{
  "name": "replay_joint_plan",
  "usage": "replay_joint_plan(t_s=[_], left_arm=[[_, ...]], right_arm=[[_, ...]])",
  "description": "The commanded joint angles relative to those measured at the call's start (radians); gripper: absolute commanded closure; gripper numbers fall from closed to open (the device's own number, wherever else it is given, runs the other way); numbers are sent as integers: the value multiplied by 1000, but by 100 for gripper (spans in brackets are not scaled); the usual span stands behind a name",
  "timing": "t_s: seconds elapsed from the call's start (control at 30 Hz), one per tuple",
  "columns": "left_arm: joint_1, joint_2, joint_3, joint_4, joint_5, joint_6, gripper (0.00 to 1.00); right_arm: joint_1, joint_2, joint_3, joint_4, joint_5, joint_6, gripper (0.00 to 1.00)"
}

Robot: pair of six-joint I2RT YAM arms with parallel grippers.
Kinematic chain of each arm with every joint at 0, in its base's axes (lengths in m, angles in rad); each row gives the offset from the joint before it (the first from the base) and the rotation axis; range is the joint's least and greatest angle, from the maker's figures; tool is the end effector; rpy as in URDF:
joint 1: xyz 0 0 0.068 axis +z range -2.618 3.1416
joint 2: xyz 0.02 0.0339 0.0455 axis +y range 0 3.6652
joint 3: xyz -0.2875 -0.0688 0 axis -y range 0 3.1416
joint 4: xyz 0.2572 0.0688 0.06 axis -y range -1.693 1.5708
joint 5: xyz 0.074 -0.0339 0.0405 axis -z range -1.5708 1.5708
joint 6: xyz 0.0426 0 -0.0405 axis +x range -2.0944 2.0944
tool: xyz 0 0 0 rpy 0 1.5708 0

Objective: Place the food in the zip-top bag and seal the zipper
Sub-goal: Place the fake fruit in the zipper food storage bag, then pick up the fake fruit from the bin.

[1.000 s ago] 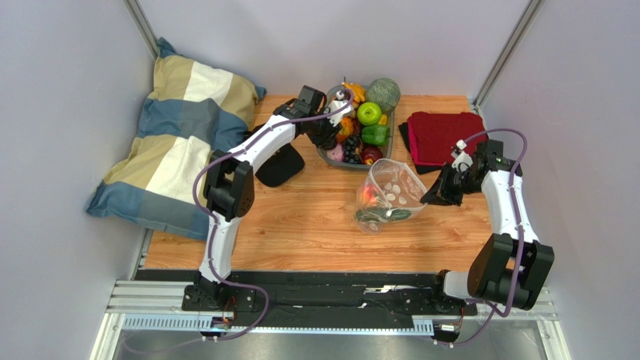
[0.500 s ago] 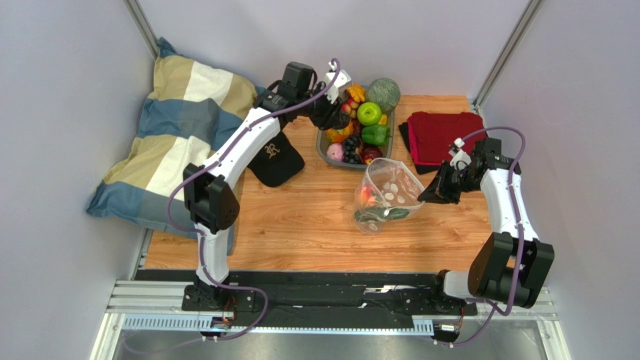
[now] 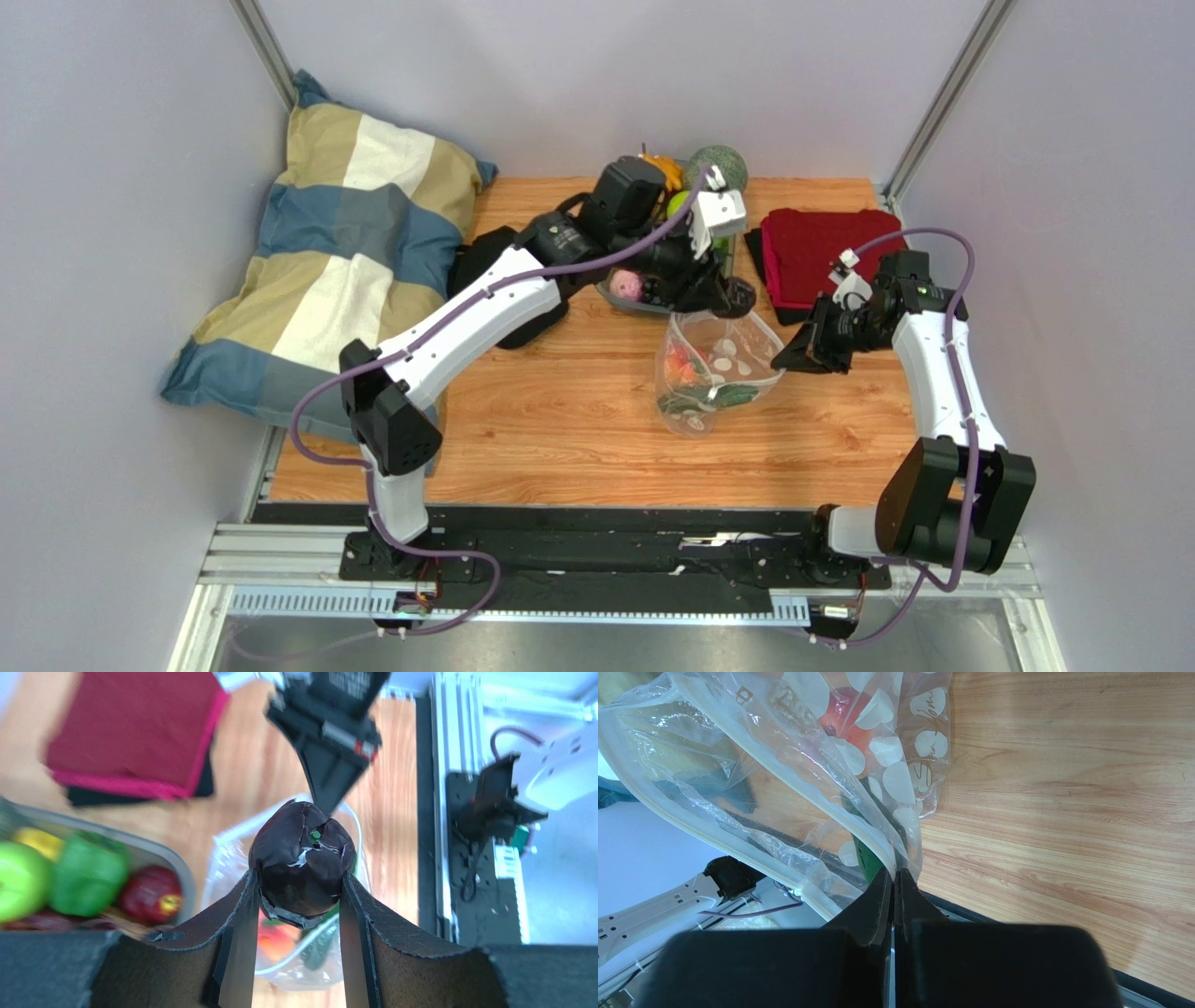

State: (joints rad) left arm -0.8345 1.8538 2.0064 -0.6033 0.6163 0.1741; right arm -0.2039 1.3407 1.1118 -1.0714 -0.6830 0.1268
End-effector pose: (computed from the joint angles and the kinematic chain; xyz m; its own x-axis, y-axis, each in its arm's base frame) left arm 0.2794 -0.3450 0.4406 -0.1228 0.3460 -0.9301 0.9903 0.1041 -0.0921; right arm 0.2475 -0.0237 0.2903 -0.9371 0.2939 -0.1882 0.1113 0.7627 0.6371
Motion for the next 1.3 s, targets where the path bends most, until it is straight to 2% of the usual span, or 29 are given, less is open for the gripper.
replay_joint_plan(t_s=[0.0, 0.1, 0.13, 0.23, 0.3, 0.33, 0.4, 0.47, 0.5, 0.57, 0.6, 0.7, 0.9, 1.27], left_arm=[[-17, 36, -64, -7, -1, -16, 66], [-44, 70, -40, -47, -47, 49, 55], [-52, 93, -25, -93, -73, 67, 43], [-54, 117, 47, -171, -81, 94, 24], [-48, 113, 86, -191, -82, 100, 16], [-38, 88, 87, -179, -79, 88, 3], [7, 32, 66, -94, -58, 49, 2], [49, -7, 8, -5, -64, -53, 1], [89, -28, -9, 67, -119, -82, 1], [121, -19, -18, 91, -215, -120, 1], [144, 8, -15, 92, -334, -134, 1], [184, 74, 2, 77, -401, -151, 1], [189, 191, 3, 103, -530, -168, 1], [189, 363, 89, 128, -474, -260, 7]], right_arm=[[3, -25, 40, 24, -20, 7, 100], [3, -25, 36, 24, -10, 7, 100], [3, -22, 36, 24, -9, 5, 100], [3, -17, 33, 25, 9, 5, 100], [3, -12, 29, 27, 36, 4, 100], [3, -8, 26, 25, 78, 1, 100], [-2, -6, 17, 25, 109, -4, 100], [-12, -8, 11, 25, 122, -9, 100], [-15, -8, 7, 25, 119, -10, 100], [-20, -8, 5, 25, 111, -10, 100], [-20, -8, 5, 25, 111, -9, 100], [-20, -6, 5, 25, 115, -10, 100], [-32, -6, -1, 36, 157, -3, 100], [-42, 14, 10, 36, 165, 5, 100]])
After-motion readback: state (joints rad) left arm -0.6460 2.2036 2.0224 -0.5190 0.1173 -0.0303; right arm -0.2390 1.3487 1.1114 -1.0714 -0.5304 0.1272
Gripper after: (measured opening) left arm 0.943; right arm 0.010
